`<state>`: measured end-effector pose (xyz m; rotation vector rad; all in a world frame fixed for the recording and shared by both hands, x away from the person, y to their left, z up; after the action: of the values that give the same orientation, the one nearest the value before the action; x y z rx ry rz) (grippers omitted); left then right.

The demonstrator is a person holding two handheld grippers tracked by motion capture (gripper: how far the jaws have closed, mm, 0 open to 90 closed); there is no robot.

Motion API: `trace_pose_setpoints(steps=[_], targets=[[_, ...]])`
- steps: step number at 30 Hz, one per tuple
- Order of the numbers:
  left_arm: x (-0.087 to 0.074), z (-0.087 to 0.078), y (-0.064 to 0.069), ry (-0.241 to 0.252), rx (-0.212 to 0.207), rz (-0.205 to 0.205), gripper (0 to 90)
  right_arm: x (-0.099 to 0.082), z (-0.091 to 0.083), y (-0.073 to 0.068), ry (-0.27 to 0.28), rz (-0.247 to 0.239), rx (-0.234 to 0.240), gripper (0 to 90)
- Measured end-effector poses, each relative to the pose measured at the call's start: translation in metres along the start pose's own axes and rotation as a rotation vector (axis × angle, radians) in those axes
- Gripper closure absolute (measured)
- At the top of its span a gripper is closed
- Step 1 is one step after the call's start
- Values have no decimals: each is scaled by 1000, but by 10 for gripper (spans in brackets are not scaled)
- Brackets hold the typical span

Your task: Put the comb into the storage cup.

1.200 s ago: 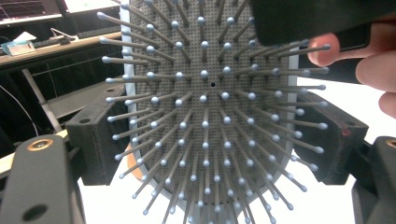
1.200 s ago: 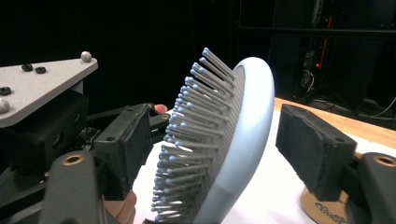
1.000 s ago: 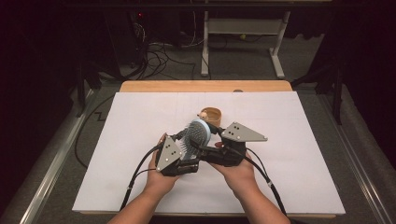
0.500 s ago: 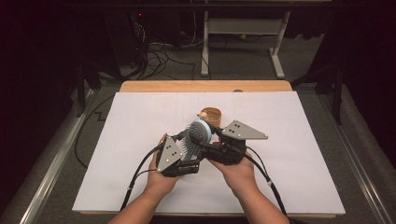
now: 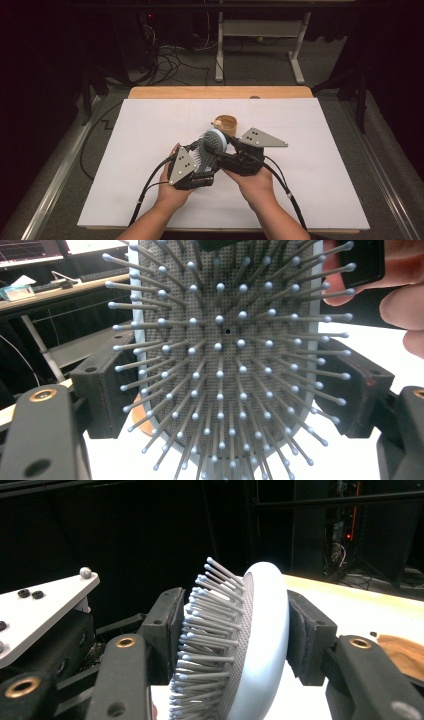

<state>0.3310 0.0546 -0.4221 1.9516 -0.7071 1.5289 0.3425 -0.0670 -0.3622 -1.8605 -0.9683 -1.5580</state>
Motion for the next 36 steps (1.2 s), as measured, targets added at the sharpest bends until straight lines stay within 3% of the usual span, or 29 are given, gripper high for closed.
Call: trace_pose_setpoints(steps=[36], targets=[[1, 0, -2, -8, 10, 5, 198, 3, 1, 1, -38, 12, -59, 586]])
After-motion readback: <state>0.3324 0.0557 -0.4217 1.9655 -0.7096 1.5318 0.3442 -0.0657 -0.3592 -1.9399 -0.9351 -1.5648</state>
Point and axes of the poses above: each handheld gripper's, and its own axes: z roughly forward along the jaws, x roughly out of its top, y roughly to its right, the point moved 5 cm from there along z, roughly forward along the jaws, and after that the axes turned 14 degrees about -z, right-handed, at the moved point
